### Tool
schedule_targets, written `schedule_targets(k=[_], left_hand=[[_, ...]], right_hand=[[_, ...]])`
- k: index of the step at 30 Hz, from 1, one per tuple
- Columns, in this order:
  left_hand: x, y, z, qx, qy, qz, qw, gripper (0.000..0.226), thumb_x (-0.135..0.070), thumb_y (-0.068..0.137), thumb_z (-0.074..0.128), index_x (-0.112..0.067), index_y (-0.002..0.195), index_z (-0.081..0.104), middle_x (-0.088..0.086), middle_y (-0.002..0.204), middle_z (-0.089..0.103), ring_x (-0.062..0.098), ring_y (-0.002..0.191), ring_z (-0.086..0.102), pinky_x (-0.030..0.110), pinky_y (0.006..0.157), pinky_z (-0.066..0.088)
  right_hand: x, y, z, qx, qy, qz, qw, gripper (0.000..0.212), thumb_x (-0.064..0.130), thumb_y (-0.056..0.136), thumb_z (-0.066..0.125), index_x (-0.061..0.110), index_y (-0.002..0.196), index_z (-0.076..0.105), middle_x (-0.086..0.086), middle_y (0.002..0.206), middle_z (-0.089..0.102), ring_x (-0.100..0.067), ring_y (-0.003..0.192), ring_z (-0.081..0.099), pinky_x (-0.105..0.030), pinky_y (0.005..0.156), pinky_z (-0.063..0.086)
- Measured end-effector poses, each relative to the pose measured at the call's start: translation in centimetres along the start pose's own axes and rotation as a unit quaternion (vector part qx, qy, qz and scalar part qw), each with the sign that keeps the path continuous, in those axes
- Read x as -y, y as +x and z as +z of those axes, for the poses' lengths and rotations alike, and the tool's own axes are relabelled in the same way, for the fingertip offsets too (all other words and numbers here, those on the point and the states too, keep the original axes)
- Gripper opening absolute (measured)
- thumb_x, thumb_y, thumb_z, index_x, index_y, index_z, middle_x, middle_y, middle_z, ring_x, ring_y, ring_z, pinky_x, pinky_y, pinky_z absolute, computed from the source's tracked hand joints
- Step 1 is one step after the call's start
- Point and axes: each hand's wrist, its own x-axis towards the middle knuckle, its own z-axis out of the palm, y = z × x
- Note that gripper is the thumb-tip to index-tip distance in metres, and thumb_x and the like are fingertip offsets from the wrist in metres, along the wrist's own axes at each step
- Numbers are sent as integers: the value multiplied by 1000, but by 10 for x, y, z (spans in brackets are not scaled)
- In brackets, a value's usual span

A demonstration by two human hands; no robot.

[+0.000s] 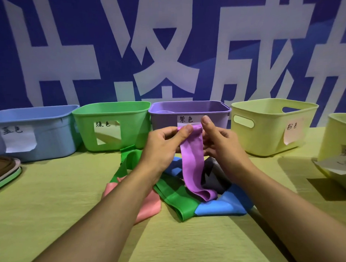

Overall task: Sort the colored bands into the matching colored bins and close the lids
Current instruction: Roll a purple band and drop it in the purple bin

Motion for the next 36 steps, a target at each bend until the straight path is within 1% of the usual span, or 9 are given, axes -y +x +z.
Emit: schedule_targets(k=[3,7,11,16,20,23,28,32,36], left_hand=[[2,0,0,5,6,8,1000,23,-32,87,75,-12,97,79,9,94,80,18,84,74,38,85,59],[4,1,0,15,19,18,1000,8,-20,91,75,-13,94,78,5,90,80,13,82,73,27,77,58],[5,1,-1,16,12,25,999,11,-12,87,78,-8,98,76,12,96,79,18,88,74,30,84,60],[3,0,-2,20,6,30,999,16,-7,84,80,-13,98,75,10,98,79,19,93,75,28,84,59],[-1,-2,-2,22,-9,34,999,23,-2,83,80,-13,103,74,7,100,79,17,95,75,26,82,59],[-5,-3,-2,23,-14,33,999,29,-1,83,80,-12,109,73,7,104,79,17,99,75,24,81,58],[-7,-5,1,28,-34,8,999,36,-33,74,84,-18,105,75,8,105,78,19,100,74,29,86,57],[-10,-6,2,22,-15,-45,999,48,-67,80,66,-24,96,83,8,100,80,26,99,76,39,92,58],[-9,-4,3,-13,3,-72,997,55,-71,82,59,-22,88,84,17,92,79,28,87,74,35,78,55]], right_hand=[[2,-1,1,-20,-4,12,1000,50,58,80,64,9,76,69,-6,65,65,-19,62,61,-26,57,51],[1,-1,-1,-31,-16,19,999,54,58,77,68,5,82,67,1,56,58,-11,50,52,-20,49,44],[-2,0,-3,-25,-36,17,999,79,66,73,70,-11,91,69,-10,68,66,-17,62,59,-28,57,47],[-1,-1,-1,-34,-31,-4,999,48,40,92,70,-8,91,71,-8,70,65,-19,65,58,-27,57,49],[-2,1,-3,-34,-53,-39,997,28,32,94,70,5,86,75,-6,75,73,-15,69,64,-32,64,54],[-3,0,-3,-27,-45,-67,996,16,26,93,71,12,87,74,0,76,75,-11,71,68,-25,62,55],[-4,0,-3,-13,-31,-93,995,9,19,94,69,11,96,72,3,78,75,-8,72,69,-22,61,54],[-4,-1,-3,4,-39,-106,994,15,14,94,70,3,104,72,-4,89,78,-10,81,72,-22,67,56],[-5,0,-2,17,-60,-122,991,11,15,91,72,7,100,73,-4,88,77,-12,82,70,-28,74,59]])
